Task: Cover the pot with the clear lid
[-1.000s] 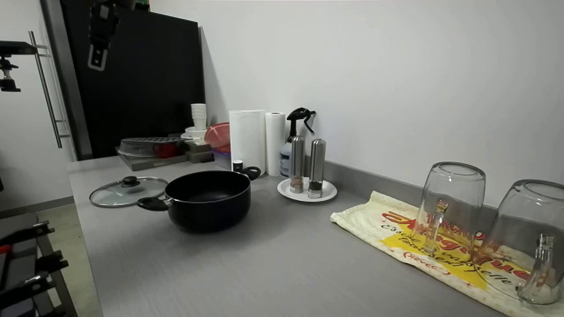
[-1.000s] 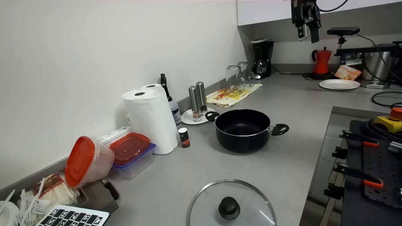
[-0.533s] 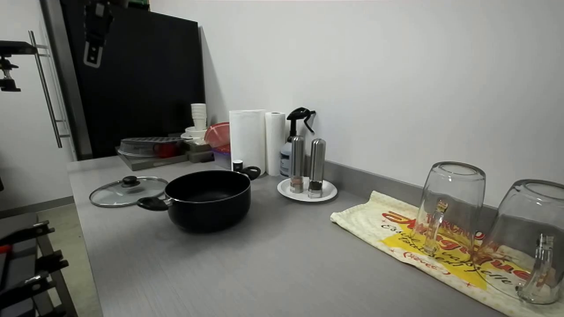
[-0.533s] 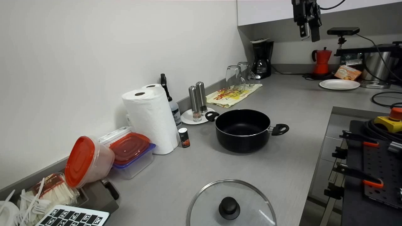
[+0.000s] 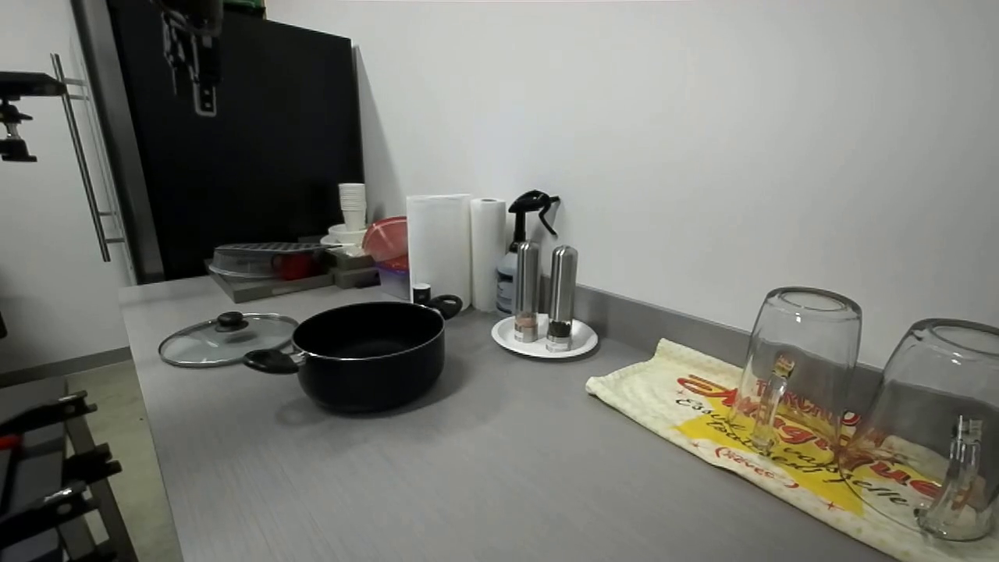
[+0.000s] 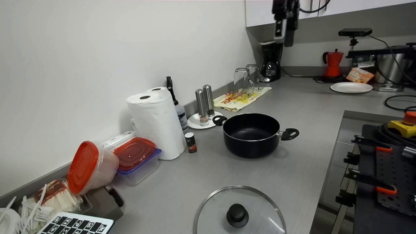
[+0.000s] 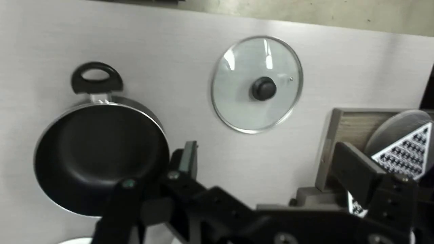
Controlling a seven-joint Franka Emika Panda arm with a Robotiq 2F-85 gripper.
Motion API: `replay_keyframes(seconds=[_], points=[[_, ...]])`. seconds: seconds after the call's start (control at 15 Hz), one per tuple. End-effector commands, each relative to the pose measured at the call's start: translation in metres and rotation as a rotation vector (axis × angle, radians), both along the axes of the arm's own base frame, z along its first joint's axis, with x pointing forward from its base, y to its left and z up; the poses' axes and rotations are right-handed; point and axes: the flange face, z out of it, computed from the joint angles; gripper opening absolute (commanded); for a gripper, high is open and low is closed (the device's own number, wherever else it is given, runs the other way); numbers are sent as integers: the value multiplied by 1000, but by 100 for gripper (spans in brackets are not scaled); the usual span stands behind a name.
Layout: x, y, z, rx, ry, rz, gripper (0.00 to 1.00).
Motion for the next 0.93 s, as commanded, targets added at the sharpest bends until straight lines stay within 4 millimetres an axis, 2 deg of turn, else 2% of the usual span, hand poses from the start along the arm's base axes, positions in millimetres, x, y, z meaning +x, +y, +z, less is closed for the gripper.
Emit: replay_keyframes(seconds=[0.0,0.2,0.33,0.4,0.6,0.87], points=[[32,62,-10,99,-65,37,100],[39,105,-31,130,-70,89,100],[41,124,-46,133,-58,124,100],[31,108,-38,105,-59,93,100],[35,122,-52,103,-43,112,100],[38,122,-50,106,-47,112,100]])
